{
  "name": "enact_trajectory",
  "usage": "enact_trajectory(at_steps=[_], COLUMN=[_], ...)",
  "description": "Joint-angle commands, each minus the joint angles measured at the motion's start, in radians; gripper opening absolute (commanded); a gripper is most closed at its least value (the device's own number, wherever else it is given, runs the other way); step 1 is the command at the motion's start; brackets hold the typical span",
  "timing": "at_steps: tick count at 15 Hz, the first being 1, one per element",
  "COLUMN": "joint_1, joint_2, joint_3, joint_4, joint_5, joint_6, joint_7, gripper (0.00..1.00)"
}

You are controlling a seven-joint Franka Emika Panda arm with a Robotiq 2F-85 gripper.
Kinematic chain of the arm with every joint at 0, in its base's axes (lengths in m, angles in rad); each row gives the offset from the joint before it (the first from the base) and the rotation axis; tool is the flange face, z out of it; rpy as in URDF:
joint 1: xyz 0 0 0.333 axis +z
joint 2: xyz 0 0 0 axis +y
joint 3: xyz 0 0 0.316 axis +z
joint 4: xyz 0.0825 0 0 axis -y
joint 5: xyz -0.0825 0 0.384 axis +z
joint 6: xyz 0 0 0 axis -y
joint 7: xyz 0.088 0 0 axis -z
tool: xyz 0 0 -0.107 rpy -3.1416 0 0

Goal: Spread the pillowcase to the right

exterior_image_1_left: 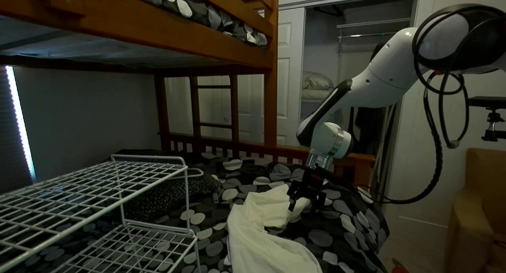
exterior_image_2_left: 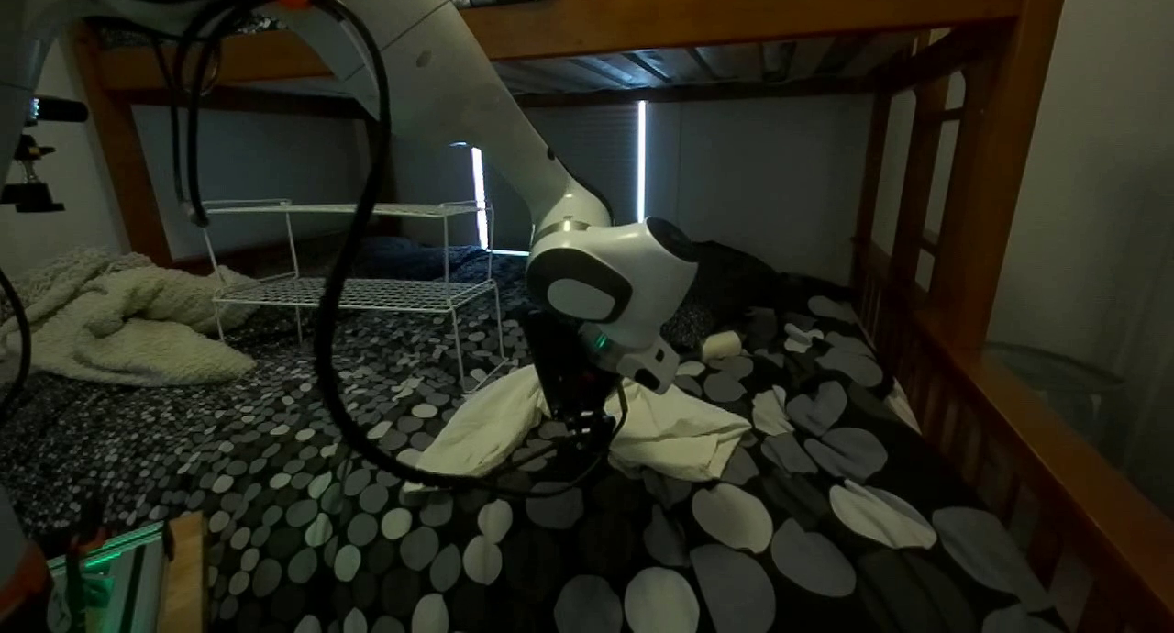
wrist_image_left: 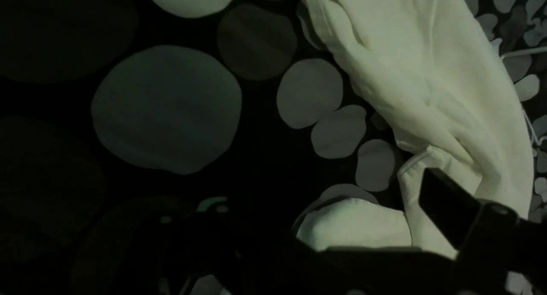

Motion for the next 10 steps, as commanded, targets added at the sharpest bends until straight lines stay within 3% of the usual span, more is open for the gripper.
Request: enact_trajectory(at_steps=[1, 4, 10], joint_1=[-0.046, -0.074, -0.085], joint_2=[0.074, 0.107, 0.148], joint_3=[0.045, 0.074, 0.087], joint_4=[0.052, 0.078, 0.11], joint_5=[0.074, 0.141, 0.212], joint_6=[0.048, 0.071, 0.052], joint_7=[-0.088, -0.168, -0.249], gripper=[1.0, 1.0, 0.68])
